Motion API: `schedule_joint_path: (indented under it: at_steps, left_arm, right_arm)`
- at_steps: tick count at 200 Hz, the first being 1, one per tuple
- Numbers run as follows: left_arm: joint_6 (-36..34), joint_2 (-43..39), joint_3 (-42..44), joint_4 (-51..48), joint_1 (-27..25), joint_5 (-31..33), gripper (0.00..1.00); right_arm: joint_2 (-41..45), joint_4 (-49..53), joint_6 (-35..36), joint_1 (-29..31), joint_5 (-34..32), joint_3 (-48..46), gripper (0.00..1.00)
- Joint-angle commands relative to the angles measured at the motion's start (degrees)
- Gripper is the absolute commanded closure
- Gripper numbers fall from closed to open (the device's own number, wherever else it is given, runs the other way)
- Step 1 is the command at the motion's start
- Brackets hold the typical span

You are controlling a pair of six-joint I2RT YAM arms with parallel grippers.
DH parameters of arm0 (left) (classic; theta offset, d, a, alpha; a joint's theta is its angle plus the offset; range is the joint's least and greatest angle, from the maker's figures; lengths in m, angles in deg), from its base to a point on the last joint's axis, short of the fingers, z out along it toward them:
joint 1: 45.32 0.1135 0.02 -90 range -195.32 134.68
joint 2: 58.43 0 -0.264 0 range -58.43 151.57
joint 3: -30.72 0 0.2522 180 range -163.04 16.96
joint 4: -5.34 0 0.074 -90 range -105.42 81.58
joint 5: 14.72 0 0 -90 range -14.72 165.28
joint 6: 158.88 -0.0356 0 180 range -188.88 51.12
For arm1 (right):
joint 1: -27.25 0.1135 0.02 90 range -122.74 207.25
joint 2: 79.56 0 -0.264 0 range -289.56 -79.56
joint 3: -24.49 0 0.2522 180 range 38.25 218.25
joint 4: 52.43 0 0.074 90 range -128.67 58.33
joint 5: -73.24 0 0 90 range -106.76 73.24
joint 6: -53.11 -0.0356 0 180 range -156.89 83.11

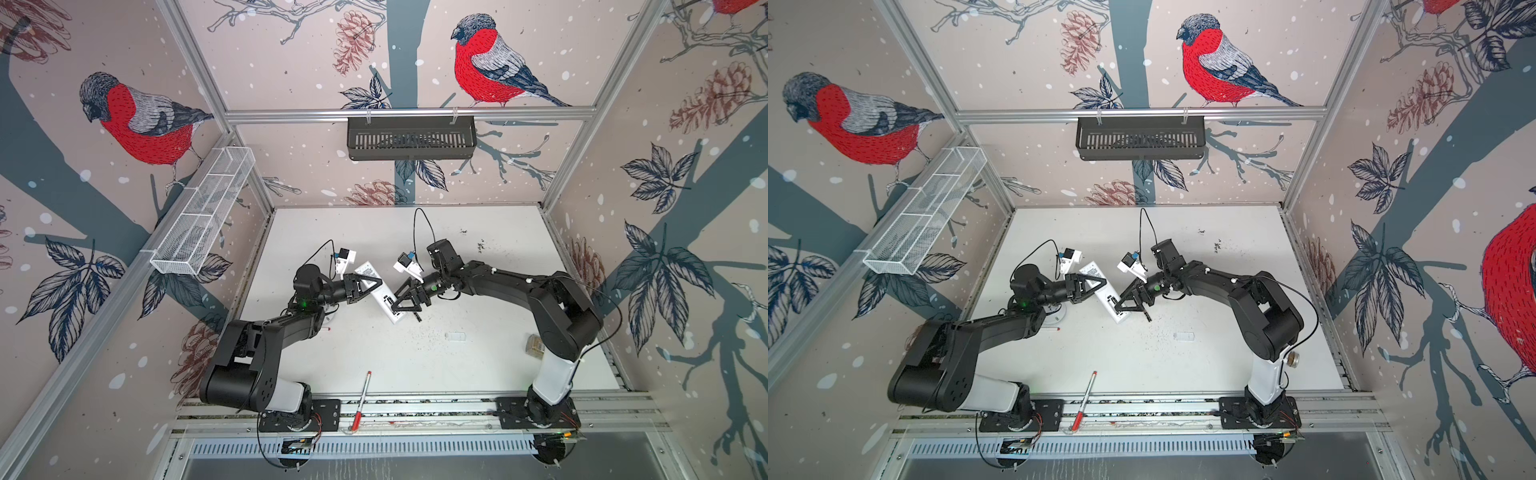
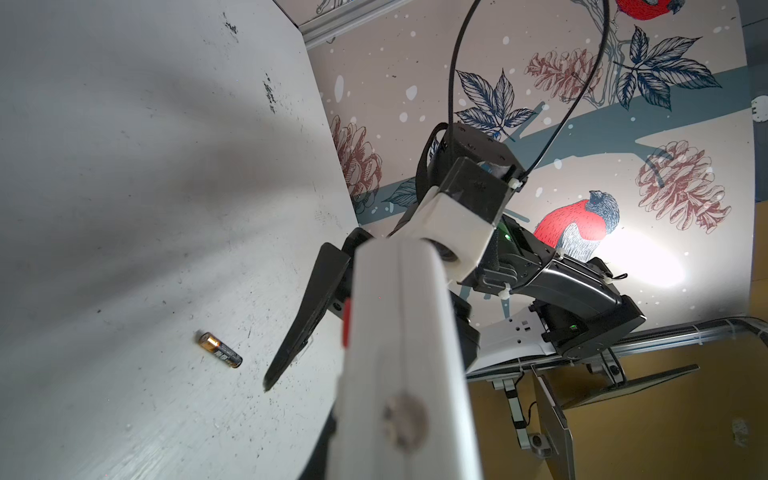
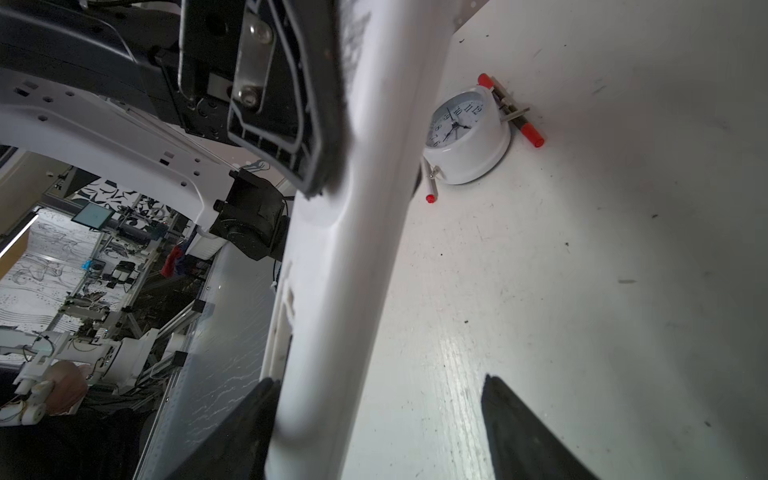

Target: Load the batteries into the remote control

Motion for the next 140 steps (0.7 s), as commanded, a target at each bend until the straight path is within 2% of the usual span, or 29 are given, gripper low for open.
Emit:
schedule_joint_path:
  at_steps: [1, 15, 29, 63, 102, 127, 140]
  left_arm:
    - [1.47, -0.26, -0.46, 2.72, -0.39, -6.3, 1.0]
    - [-1.07, -0.86, -0.8, -0.56, -0.47, -6.06, 1.0]
    - [-5.71, -1.94, -1.75, -8.11, -0.43, -5.32, 1.0]
    - [-26.64, -4.3, -8.25, -36.92, -0.39, -0.53, 1.0]
    - [-32.67, -5.7, -10.37, -45.79, -0.36, 4.59, 1.0]
    - [-38.6, -7.15, -12.77, -55.26, -0.26, 11.55, 1.0]
    - [-41.06, -8.27, -13.83, -59.23, -0.05, 16.38, 1.0]
  right_arm:
    - [-0.45, 1.26, 0.32, 0.18, -11.3, 0.79, 0.23]
    - [-0.15, 1.46, -0.25, 0.34, -12.6, 1.04, 0.23]
    - [0.09, 1.54, -0.42, 0.68, -13.27, 1.23, 0.23]
    - [1.89, 0.82, -1.03, 1.49, -13.57, 1.15, 0.21]
    - [6.48, 0.82, -1.9, 2.68, -16.29, -0.03, 0.18]
    - [10.75, -0.9, -3.49, 2.91, -18.96, -2.68, 0.14]
    - [13.07, -1.84, -4.96, 2.95, -22.63, -4.17, 0.12]
